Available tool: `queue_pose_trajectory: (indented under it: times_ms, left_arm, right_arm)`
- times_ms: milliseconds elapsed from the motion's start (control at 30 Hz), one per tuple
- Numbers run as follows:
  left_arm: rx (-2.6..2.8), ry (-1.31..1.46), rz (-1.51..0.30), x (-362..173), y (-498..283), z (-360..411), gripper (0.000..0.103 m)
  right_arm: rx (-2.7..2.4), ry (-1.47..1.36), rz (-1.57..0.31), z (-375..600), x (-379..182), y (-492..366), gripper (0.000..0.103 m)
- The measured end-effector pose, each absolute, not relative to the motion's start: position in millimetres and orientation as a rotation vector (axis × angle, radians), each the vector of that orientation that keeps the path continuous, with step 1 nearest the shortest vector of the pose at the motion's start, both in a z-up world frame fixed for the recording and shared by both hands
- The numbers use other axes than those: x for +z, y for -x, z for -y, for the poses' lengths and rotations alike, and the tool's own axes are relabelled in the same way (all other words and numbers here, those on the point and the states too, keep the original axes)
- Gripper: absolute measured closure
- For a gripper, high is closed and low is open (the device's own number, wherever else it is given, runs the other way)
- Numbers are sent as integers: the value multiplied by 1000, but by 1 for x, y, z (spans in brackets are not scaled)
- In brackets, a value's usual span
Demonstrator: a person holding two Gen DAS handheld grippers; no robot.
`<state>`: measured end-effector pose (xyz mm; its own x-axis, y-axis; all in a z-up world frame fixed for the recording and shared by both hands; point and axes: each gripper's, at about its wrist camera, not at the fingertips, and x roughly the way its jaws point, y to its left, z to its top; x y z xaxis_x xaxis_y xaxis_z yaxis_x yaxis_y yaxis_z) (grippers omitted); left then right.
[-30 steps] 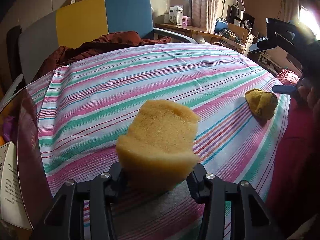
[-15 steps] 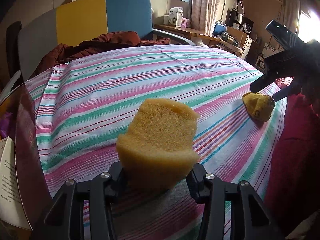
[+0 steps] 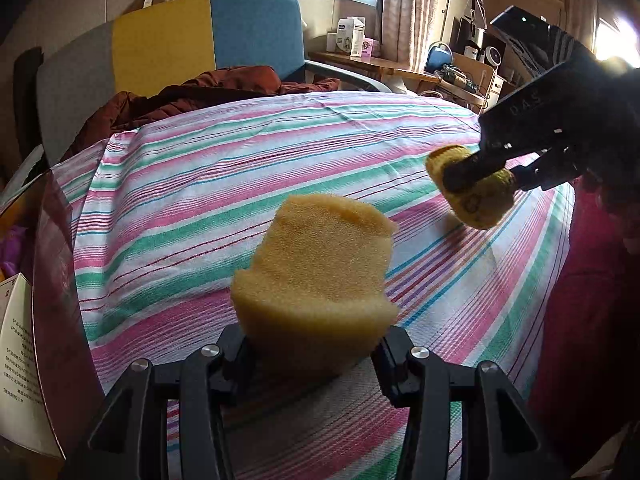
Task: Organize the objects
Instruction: 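Hold the yellow sponge in the left gripper while the right gripper grasps the yellow knitted cloth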
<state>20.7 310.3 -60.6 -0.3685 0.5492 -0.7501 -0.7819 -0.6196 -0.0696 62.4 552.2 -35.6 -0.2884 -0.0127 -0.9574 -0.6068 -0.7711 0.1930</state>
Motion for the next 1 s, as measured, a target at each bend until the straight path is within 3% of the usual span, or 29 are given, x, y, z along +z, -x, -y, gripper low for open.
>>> queue_pose_trajectory:
  times_ms: [200, 467, 1000]
  left_arm:
    - [2068, 954, -400, -59, -24, -310, 57]
    - [2103, 955, -417, -57, -29, -308, 58]
    - [2164, 878, -366, -9, -46, -287, 58]
  right_arm:
    - [2284, 1420, -817, -523, -42, -50, 57]
    - [2286, 1456, -648, -516, -44, -37, 57]
    - [2362, 1413, -636, -512, -35, -32, 57]
